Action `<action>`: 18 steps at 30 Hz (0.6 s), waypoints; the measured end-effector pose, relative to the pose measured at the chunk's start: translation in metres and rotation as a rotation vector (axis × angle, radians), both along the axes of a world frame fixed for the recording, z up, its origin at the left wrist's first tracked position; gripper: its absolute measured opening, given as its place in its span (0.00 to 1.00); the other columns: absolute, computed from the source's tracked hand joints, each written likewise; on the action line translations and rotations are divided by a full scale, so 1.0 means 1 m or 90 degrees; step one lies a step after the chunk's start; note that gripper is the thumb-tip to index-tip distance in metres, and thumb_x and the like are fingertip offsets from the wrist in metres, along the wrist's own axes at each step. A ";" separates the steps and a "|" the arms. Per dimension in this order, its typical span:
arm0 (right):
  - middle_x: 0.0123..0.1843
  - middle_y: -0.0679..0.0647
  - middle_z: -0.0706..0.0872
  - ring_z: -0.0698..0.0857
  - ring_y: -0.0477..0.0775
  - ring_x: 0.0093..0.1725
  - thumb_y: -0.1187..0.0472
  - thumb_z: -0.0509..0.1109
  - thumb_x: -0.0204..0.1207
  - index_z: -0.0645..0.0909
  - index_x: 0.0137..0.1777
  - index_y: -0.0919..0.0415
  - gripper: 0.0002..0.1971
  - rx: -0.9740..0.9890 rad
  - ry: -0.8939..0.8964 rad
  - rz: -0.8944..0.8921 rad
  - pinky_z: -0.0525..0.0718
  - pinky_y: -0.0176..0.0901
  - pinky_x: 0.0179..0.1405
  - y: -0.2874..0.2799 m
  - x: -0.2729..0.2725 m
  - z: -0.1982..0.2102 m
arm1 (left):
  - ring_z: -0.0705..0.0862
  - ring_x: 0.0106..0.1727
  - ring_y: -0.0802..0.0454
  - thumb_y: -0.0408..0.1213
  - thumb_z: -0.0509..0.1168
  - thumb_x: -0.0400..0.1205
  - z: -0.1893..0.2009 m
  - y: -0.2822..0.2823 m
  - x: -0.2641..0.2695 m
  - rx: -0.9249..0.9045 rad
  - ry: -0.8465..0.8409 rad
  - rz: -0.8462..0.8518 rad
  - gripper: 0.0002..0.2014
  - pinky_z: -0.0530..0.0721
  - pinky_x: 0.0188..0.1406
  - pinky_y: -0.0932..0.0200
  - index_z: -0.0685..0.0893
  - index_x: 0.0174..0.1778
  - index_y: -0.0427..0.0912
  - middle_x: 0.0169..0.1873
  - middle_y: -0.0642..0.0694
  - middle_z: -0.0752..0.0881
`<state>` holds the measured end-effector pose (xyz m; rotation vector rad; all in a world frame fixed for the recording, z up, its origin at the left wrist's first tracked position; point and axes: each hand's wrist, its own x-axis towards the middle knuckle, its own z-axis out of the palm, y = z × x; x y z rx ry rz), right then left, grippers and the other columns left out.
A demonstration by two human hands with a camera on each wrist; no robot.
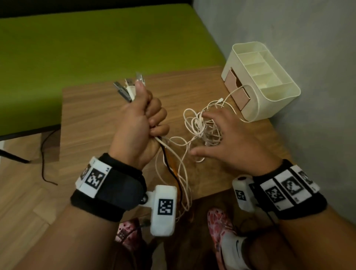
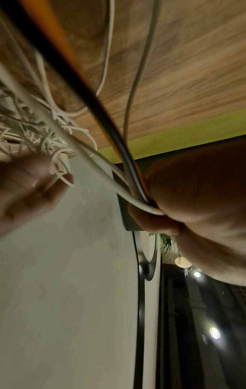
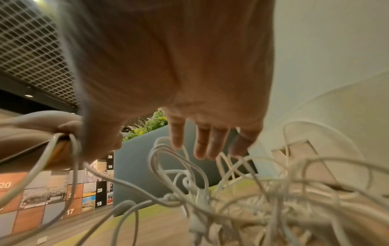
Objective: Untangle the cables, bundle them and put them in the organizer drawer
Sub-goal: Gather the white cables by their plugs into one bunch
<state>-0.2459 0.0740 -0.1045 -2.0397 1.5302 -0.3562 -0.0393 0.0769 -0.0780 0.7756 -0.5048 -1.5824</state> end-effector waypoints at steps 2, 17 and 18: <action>0.63 0.45 0.78 0.74 0.37 0.61 0.41 0.80 0.68 0.80 0.66 0.51 0.29 -0.154 -0.073 -0.030 0.73 0.30 0.58 0.000 0.002 0.005 | 0.57 0.20 0.62 0.52 0.50 0.90 -0.001 0.001 -0.003 0.000 -0.018 -0.004 0.21 0.58 0.12 0.70 0.65 0.32 0.49 0.21 0.55 0.60; 0.53 0.46 0.84 0.83 0.42 0.53 0.59 0.74 0.79 0.87 0.52 0.57 0.05 0.032 -0.150 0.072 0.82 0.39 0.56 -0.006 0.008 -0.030 | 0.55 0.20 0.62 0.51 0.51 0.89 0.005 0.010 0.000 -0.002 0.006 -0.165 0.18 0.56 0.08 0.71 0.65 0.35 0.49 0.22 0.54 0.57; 0.51 0.48 0.85 0.84 0.43 0.52 0.61 0.74 0.78 0.88 0.51 0.58 0.04 0.012 -0.197 0.044 0.83 0.39 0.55 -0.006 0.009 -0.026 | 0.54 0.20 0.60 0.50 0.53 0.89 0.001 0.008 0.001 0.005 -0.107 -0.134 0.17 0.55 0.10 0.69 0.64 0.35 0.51 0.23 0.53 0.56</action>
